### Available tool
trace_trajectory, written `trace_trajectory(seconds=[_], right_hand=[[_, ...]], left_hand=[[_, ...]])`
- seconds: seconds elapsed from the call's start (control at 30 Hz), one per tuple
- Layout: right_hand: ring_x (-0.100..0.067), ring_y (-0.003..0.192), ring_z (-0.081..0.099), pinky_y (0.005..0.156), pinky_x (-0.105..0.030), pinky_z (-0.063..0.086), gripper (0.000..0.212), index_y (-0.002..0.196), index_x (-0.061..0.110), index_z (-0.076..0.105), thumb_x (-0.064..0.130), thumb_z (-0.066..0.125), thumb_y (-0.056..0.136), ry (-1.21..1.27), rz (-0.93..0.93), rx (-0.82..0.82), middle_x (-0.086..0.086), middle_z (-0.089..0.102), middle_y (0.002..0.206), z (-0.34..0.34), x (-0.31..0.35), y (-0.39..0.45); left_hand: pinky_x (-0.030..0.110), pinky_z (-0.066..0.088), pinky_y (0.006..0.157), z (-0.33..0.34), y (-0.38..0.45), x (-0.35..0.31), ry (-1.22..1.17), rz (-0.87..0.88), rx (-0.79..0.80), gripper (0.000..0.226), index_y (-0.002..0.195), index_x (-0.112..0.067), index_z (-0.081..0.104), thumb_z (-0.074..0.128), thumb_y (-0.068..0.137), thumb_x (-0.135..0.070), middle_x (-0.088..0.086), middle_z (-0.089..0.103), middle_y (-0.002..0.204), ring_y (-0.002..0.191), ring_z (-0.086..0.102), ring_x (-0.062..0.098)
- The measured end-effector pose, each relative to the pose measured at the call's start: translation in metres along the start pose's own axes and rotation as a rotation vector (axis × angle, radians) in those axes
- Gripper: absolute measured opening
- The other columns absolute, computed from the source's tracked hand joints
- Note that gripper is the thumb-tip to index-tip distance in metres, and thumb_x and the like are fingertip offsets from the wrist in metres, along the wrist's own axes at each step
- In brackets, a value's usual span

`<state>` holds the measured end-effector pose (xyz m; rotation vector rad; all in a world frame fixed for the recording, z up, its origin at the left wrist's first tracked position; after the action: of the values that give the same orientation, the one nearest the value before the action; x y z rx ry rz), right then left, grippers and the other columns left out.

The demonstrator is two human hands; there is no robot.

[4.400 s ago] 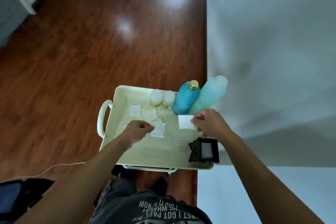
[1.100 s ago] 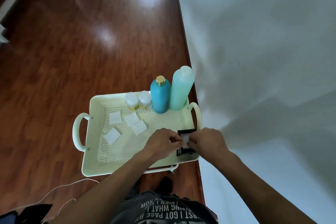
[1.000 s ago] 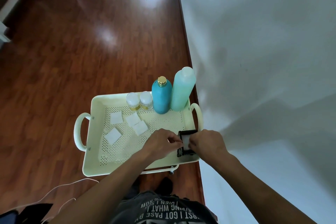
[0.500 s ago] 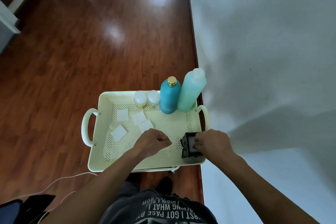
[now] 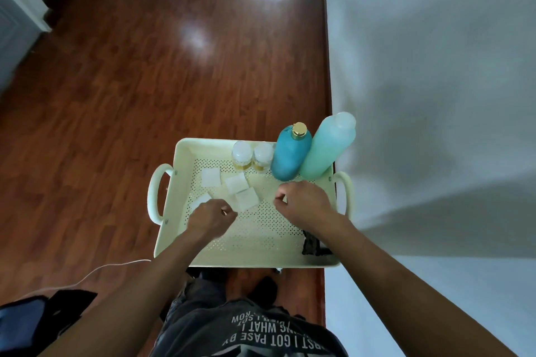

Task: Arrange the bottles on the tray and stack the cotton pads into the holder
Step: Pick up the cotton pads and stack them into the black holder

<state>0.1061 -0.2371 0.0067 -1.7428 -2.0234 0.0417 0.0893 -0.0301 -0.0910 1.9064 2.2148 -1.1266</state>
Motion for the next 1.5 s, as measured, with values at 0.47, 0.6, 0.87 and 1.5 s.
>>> trace_trajectory(seconds=[0.47,0.6,0.87,1.5], right_hand=[[-0.022,0.097,0.067,0.085,-0.036,0.056,0.025,0.113,0.019,0.068,0.032,0.062,0.092,0.284,0.310,0.207,-0.002,0.073,0.110,0.097,-0.006,0.049],[-0.024,0.102,0.066,0.086,-0.036,0.053,0.032,0.117,0.018,0.059,0.037,0.065,0.091,0.364,0.415,0.196,-0.003,0.070,0.114,0.115,-0.017,0.052],[-0.033,0.095,0.070,0.086,-0.052,0.058,0.027,0.108,0.013,0.061,0.035,0.064,0.092,0.612,0.595,0.121,-0.011,0.073,0.102,0.137,-0.030,0.058],[-0.035,0.086,0.073,0.082,-0.050,0.060,0.020,0.102,0.007,0.071,0.024,0.060,0.097,0.573,0.517,0.155,-0.014,0.076,0.096,0.114,-0.031,0.066]], left_hand=[[0.046,0.055,0.077,-0.022,0.048,0.029,0.369,-0.009,-0.008,0.044,0.139,-0.005,0.040,0.050,0.098,-0.018,0.017,0.067,0.113,0.097,0.067,0.034],[0.045,0.057,0.078,-0.019,0.056,0.038,0.399,0.000,0.009,0.055,0.148,-0.003,0.029,0.048,0.100,-0.021,0.017,0.067,0.118,0.098,0.068,0.034],[0.040,0.055,0.070,-0.018,0.063,0.041,0.459,0.070,0.044,0.038,0.135,0.000,0.044,0.044,0.099,-0.012,0.018,0.070,0.110,0.092,0.070,0.033],[0.040,0.062,0.069,-0.029,0.059,0.016,0.279,0.005,0.099,0.021,0.083,-0.009,0.072,0.061,0.094,-0.022,0.004,0.074,0.078,0.069,0.070,0.022]])
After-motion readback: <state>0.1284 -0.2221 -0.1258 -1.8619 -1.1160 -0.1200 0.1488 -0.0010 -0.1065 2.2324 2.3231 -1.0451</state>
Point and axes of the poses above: each hand's wrist, its own y-axis towards the middle knuckle, its own z-axis out of the palm, x = y × z, the point moved 10 cm from there along y, towards the middle knuckle
